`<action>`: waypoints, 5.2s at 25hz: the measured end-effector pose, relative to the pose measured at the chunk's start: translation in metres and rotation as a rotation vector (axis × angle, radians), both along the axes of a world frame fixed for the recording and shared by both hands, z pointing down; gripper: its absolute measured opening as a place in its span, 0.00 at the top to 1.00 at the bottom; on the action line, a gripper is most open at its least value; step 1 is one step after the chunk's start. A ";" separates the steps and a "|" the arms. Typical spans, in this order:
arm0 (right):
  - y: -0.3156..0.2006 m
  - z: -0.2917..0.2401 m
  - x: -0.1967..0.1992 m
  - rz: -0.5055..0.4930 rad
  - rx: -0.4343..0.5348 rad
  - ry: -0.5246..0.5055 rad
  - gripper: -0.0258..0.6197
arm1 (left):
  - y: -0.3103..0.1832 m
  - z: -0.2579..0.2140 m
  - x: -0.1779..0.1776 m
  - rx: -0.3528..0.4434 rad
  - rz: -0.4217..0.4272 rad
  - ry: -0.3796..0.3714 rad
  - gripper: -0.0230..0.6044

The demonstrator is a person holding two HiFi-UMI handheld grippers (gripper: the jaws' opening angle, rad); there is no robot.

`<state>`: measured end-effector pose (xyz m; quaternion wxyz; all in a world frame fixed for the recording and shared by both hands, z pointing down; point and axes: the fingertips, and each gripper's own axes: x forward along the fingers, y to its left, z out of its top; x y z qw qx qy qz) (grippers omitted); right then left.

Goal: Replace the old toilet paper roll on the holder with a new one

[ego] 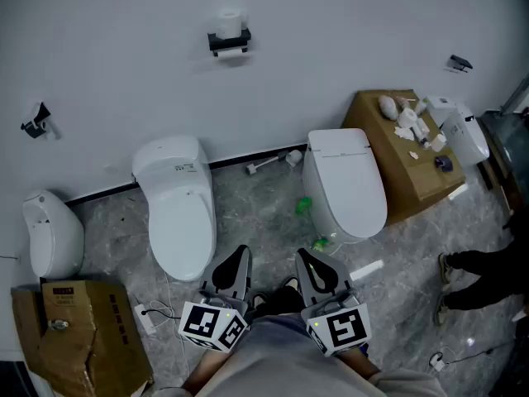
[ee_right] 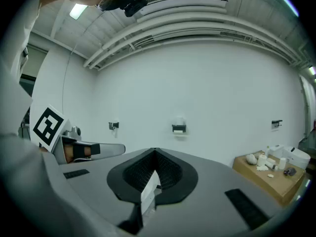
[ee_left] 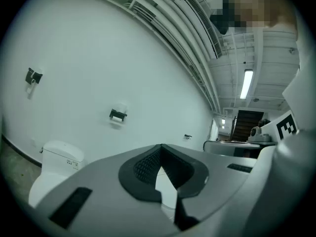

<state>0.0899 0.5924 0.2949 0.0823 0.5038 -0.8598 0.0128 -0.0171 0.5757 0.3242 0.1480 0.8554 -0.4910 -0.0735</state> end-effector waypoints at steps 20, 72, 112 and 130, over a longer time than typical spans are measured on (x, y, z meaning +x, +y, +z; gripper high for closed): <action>-0.052 0.004 -0.003 0.004 -0.022 -0.084 0.94 | -0.043 0.001 0.016 -0.016 0.061 -0.004 0.95; -0.390 0.008 0.070 -0.101 -0.032 -0.121 0.94 | -0.371 -0.001 0.101 -0.051 0.031 0.064 0.95; -0.610 -0.018 -0.067 -0.130 0.026 -0.071 0.94 | -0.609 -0.021 -0.020 -0.031 0.080 0.254 0.95; -0.666 -0.008 -0.092 -0.245 0.022 -0.025 0.94 | -0.683 0.018 -0.047 -0.100 -0.062 0.766 0.95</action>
